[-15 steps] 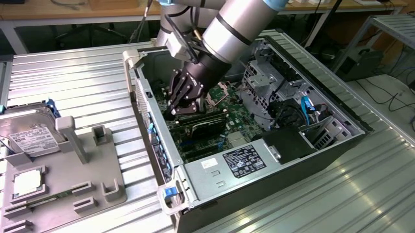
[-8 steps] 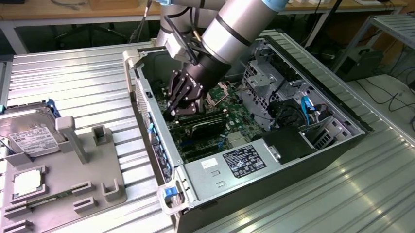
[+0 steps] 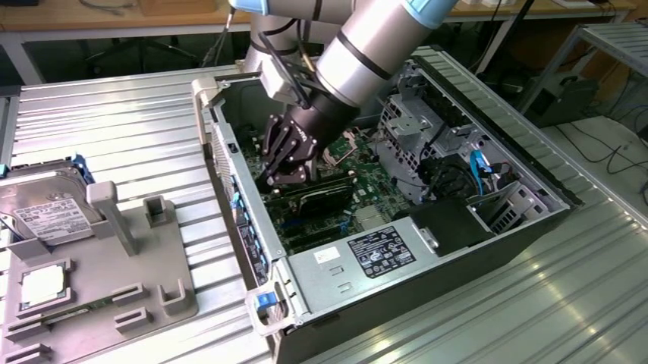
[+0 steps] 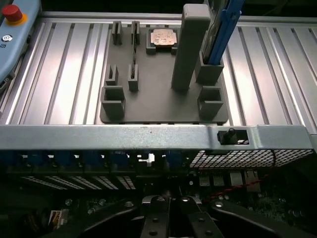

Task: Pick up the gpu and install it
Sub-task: 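Press down on the gpu until it lock into place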

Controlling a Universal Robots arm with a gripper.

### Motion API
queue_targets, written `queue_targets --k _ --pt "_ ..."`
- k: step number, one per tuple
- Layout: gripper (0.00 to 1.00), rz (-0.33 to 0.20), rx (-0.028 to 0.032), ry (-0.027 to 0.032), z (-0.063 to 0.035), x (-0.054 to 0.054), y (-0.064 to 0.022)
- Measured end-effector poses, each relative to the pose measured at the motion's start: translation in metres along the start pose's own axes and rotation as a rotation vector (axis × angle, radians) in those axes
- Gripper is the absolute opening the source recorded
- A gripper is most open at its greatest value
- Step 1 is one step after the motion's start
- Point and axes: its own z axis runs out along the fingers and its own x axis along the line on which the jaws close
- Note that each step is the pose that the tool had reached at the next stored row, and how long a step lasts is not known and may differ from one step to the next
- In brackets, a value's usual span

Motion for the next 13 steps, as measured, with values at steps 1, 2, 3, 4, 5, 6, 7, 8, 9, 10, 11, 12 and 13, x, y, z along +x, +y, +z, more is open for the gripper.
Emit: queue_targets --k 1,2,3,4,5,6,7,8,9,10,11,12,13 --pt "0.11 0.000 -0.0019 0.0000 0.0009 0.0001 -0.0014" --pt "0.11 0.000 -0.0040 0.0000 0.0015 0.0002 -0.0031" --pt "0.11 0.000 -0.0067 0.0000 0.0019 0.0002 -0.0051" --pt "0.11 0.000 -0.0106 -0.0001 0.0016 0.0008 -0.0059" --pt "0.11 0.000 -0.0137 -0.0009 0.0016 0.0014 -0.0061" --pt "0.11 -0.002 -0.0190 -0.0032 0.0012 0.0027 -0.0059" --pt "0.11 -0.002 -0.0240 -0.0044 0.0009 0.0034 -0.0057" --pt "0.11 -0.003 -0.0296 -0.0052 0.0008 0.0038 -0.0058" --pt "0.11 -0.003 -0.0357 -0.0056 0.0006 0.0043 -0.0060" --pt "0.11 -0.003 -0.0411 -0.0063 0.0006 0.0051 -0.0061" --pt "0.11 -0.004 -0.0449 -0.0074 0.0005 0.0063 -0.0061" --pt "0.11 -0.005 -0.0487 -0.0092 0.0004 0.0083 -0.0061" --pt "0.11 -0.005 -0.0491 -0.0094 0.0004 0.0089 -0.0061"
